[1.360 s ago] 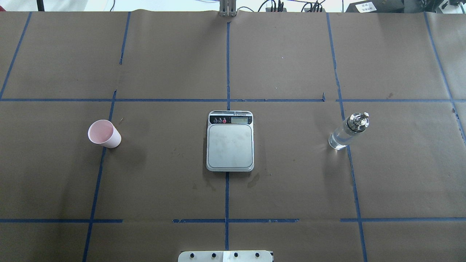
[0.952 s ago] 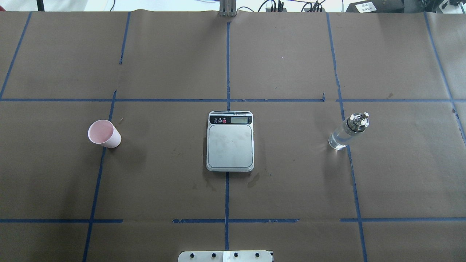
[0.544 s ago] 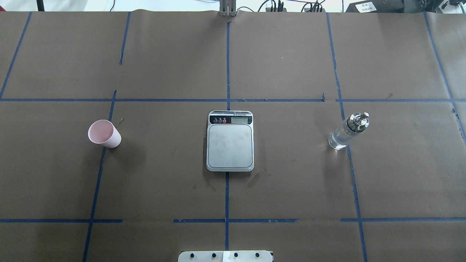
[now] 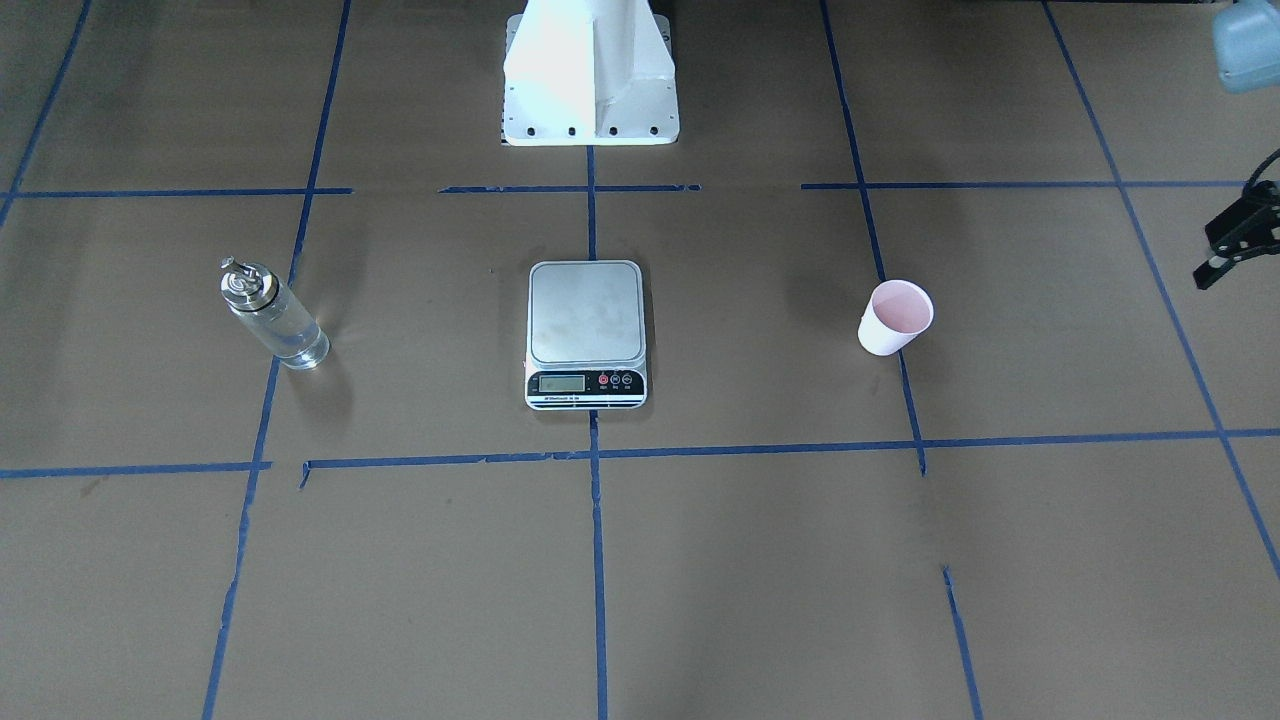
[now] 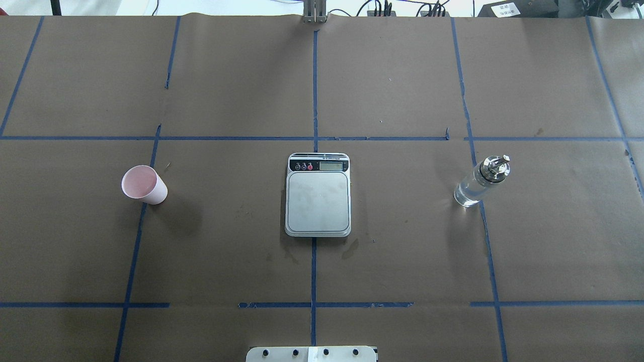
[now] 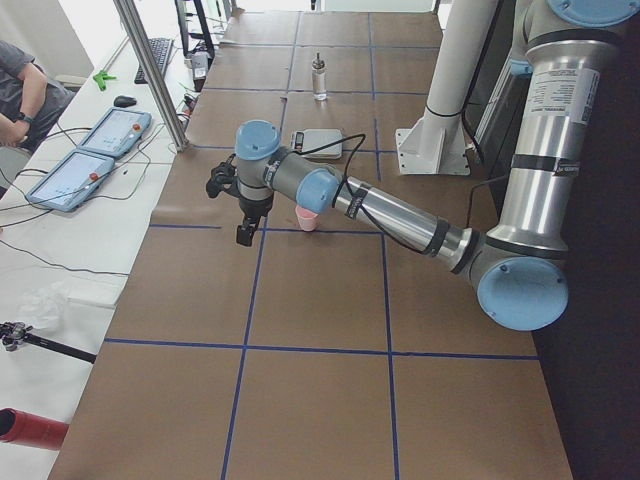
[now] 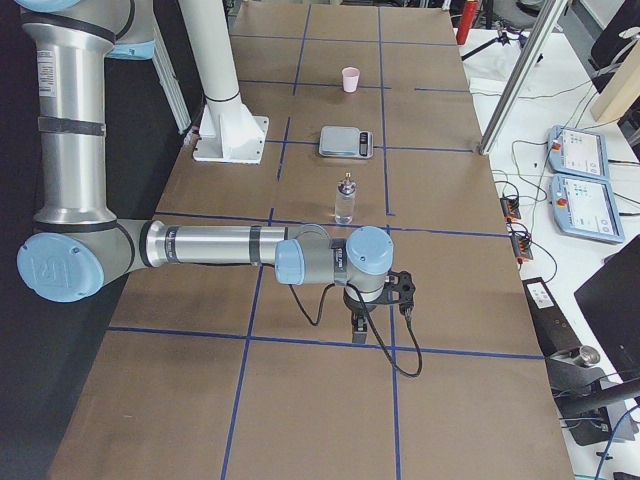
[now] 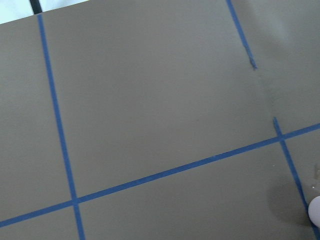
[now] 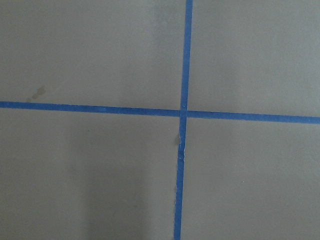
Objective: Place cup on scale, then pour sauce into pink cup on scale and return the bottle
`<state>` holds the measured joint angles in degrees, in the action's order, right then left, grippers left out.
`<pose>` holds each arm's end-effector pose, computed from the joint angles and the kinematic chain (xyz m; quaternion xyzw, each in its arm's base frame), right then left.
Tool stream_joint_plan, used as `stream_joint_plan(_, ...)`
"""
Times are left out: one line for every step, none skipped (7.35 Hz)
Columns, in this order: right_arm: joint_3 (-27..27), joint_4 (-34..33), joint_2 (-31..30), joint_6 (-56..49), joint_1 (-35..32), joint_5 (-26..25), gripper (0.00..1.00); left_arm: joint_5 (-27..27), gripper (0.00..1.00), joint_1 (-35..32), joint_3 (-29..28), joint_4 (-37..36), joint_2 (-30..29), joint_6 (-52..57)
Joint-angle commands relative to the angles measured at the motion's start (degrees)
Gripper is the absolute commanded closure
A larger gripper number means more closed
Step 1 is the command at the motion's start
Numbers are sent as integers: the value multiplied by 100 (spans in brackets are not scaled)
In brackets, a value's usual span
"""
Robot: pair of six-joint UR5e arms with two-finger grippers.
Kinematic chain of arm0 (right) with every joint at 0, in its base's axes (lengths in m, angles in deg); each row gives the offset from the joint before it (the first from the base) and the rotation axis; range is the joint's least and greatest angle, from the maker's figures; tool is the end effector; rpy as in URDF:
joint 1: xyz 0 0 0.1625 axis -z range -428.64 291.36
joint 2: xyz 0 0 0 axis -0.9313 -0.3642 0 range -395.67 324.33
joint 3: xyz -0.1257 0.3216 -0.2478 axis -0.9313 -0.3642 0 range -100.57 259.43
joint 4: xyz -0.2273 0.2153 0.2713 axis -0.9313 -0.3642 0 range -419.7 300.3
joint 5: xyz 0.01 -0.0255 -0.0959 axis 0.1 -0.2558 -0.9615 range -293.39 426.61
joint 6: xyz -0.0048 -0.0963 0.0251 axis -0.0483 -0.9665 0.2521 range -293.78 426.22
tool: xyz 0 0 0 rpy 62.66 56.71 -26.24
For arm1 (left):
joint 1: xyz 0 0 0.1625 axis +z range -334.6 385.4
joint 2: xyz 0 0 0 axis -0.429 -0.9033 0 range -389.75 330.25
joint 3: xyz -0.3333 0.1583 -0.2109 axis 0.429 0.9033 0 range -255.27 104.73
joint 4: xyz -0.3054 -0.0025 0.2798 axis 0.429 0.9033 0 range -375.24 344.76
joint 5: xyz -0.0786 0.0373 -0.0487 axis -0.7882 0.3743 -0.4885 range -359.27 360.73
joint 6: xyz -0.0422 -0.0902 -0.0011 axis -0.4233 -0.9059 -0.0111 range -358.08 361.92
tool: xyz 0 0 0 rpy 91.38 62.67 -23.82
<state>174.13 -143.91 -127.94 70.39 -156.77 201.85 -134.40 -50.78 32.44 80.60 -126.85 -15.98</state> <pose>0.0466 -0.4856 0.6257 0.0459 -0.3866 -0.0090 0.9211 0.0657 -0.5298 0.4293 0.1336 0.4227 0.0696 0.8937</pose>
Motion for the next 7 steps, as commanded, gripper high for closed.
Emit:
stream_joint_plan(-48, 115, 8, -22, 6, 29, 0, 22, 0, 742, 188, 539, 120, -2050)
stream_joint_plan(-48, 115, -9, -22, 6, 29, 0, 135, 0, 998, 206, 976, 339, -2912)
stream_joint_plan(-13, 123, -1, -4, 6, 29, 0, 702, 0, 1522, 267, 1738, 680, -3956)
stream_joint_plan(13, 124, 17, -4, 6, 20, 0, 1264, 0, 2137, 268, 2180, 710, -4950)
stream_joint_plan(22, 124, 17, -13, 6, 29, 0, 1618, 0, 2613, 242, 2185, 667, -5386)
stream_joint_plan(22, 124, 34, 4, 6, 20, 0, 1691, 0, 2783, 207, 2150, 588, -5408)
stream_joint_plan(22, 115, 34, 5, 6, 29, 0, 1692, 0, 2837, 128, 2124, 500, -5399)
